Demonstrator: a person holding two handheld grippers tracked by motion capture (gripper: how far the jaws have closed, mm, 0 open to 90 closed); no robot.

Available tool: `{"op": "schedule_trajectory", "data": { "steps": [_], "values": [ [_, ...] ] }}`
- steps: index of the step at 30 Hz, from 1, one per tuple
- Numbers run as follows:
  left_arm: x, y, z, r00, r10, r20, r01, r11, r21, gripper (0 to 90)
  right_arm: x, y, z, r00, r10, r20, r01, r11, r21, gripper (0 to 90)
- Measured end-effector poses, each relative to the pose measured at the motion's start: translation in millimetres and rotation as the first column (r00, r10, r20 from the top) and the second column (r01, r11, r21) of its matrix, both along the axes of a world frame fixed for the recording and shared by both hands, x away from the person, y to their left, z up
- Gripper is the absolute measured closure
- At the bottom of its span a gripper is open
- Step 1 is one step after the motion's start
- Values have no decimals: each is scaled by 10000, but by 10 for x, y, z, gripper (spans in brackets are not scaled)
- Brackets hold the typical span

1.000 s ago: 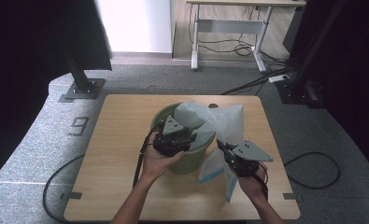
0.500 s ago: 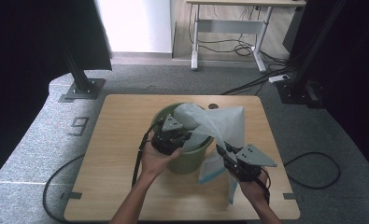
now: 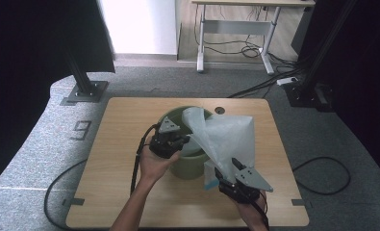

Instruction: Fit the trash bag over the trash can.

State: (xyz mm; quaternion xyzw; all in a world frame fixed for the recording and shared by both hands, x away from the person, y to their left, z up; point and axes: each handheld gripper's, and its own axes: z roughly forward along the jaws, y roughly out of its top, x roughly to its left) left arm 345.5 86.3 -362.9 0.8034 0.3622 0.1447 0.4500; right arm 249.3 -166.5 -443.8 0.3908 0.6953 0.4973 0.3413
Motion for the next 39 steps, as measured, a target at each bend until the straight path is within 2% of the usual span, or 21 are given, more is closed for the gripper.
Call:
{"op": "schedule_trajectory", "data": {
  "steps": [3, 5, 7, 10, 13, 15, 19, 20, 21, 24, 30, 32, 34, 36, 39],
  "values": [
    [-1, 9, 6, 10000, -43, -4, 43, 10000, -15, 900, 3, -2, -83, 9994, -303, -161, 302, 9995, -96, 321],
    [-2, 15, 7, 10000, -69, -4, 69, 10000, -26, 900, 24, -29, -148, 9985, -486, -262, 483, 9988, -118, 377],
    [-5, 19, 7, 9999, -123, -4, 123, 9999, -53, 900, 46, -64, -180, 9980, -551, -301, 552, 9985, 27, 459],
    [-14, 22, 9, 9998, -197, -1, 197, 9998, -68, 900, 95, -148, -197, 9990, -240, -381, 258, 9985, 473, 645],
    [-18, 22, 7, 9998, -223, 9, 223, 9997, -59, 900, 128, -208, -176, 9995, -176, -260, 188, 9988, 456, 783],
    [-18, 24, 6, 9997, -260, 6, 260, 9997, -46, 900, 159, -289, -106, 9999, -88, -124, 92, 9994, 327, 868],
    [-25, 33, -4, 9994, -339, 24, 339, 9994, -46, 899, 178, -348, 4, 9999, -59, 109, 58, 10000, 78, 881],
    [-30, 34, -8, 9994, -342, 23, 342, 9994, -44, 899, 194, -384, 107, 9994, -38, 339, 41, 9999, -104, 883],
    [-33, 38, -12, 9994, -342, 26, 342, 9994, -28, 899, 194, -384, 107, 9994, -38, 339, 41, 9999, -104, 883],
    [-31, 54, -25, 9995, -303, 38, 303, 9995, -22, 899, 226, -409, 310, 9970, -8, 780, 45, 9989, -471, 884],
    [-6, 66, -44, 9997, -259, 25, 259, 9997, -21, 892, 272, -362, 644, 9896, 194, 1428, -69, 9961, -876, 884],
    [-19, 75, -46, 9997, -191, 135, 192, 9998, -50, 832, 267, -324, 698, 9876, 314, 1540, -153, 9944, -1044, 884],
    [-66, 85, -37, 9986, -222, 482, 230, 9996, -165, 739, 268, -289, 695, 9878, 427, 1496, -243, 9921, -1230, 884],
    [-128, 86, -24, 9969, -231, 759, 245, 9995, -177, 634, 287, -265, 643, 9905, 548, 1259, -360, 9885, -1470, 884],
    [-210, 89, -13, 9940, -154, 1084, 162, 9998, -68, 529, 325, -269, 569, 9940, 568, 937, -427, 9883, -1465, 884]
  ]
}}
